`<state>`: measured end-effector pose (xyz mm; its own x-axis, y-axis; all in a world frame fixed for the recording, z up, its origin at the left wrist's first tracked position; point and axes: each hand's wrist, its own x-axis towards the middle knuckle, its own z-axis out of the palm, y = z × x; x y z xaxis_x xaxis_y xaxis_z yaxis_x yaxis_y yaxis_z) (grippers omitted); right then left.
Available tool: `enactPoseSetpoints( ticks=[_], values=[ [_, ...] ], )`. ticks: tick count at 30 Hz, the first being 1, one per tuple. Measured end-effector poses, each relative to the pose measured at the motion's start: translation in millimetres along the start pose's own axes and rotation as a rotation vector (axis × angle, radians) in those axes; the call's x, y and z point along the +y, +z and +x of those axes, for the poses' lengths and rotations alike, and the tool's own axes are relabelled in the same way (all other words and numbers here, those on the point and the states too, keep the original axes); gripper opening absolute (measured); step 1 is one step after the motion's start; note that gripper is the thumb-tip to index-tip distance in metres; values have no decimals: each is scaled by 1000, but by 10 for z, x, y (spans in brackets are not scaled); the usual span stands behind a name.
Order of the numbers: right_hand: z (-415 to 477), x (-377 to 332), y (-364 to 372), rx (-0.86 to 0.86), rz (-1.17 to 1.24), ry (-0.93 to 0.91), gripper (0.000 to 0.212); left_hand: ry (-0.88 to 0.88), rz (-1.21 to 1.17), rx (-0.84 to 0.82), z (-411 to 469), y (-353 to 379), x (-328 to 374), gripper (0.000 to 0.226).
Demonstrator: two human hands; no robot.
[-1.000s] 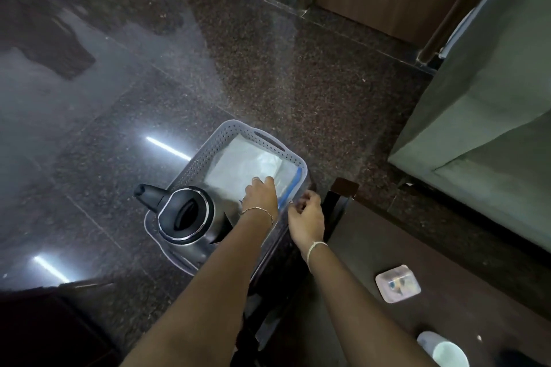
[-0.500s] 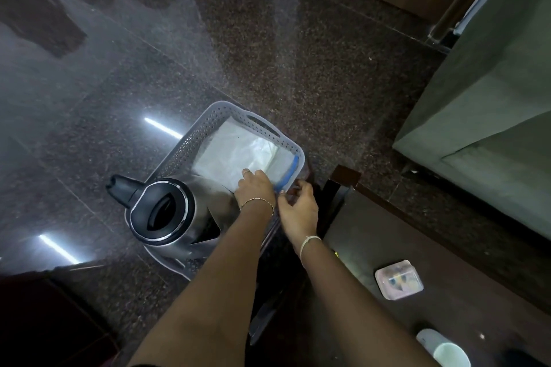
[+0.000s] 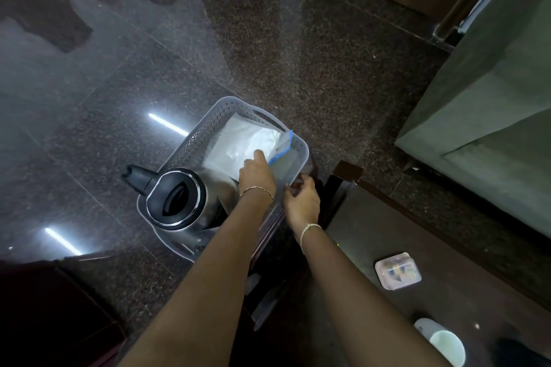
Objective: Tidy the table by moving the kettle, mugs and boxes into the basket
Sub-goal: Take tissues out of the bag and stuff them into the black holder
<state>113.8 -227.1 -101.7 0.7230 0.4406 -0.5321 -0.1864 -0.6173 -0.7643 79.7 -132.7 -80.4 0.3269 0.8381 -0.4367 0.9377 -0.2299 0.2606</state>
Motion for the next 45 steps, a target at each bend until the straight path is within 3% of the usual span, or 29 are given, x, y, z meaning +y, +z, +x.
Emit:
enactPoseSetpoints(
  ticks=[8, 13, 18, 22, 30, 33, 35, 45],
  values=[
    [-219, -350, -123, 66, -16, -68, 40, 123, -218, 102, -255, -554, 160, 13],
    [-543, -798, -295, 121, 244, -140, 22, 126, -583, 189, -634, -948, 258, 8],
    [-990, -1228, -542, 86, 479, -237, 14, 210, -874, 104, -1104, -1349, 316, 14],
    [-1353, -1461, -743, 20, 635, -274, 23, 318, -1074, 24, -1494, -1682, 285, 17],
    [-2096, -1703, -1060, 73, 503, -381, 33, 481, -1185, -135, -2120, -2125, 48, 7],
    [-2351, -1783, -1089, 185, 428, -411, 37, 570, -1218, -194, -2285, -2226, -65, 10],
    [-2490, -1818, -1084, 260, 397, -444, 28, 610, -1223, -231, -2374, -2273, -132, 8],
    [-3011, -1723, -1086, 501, 303, -506, 13, 637, -1157, -23, -2573, -2320, -569, 7]
  ],
)
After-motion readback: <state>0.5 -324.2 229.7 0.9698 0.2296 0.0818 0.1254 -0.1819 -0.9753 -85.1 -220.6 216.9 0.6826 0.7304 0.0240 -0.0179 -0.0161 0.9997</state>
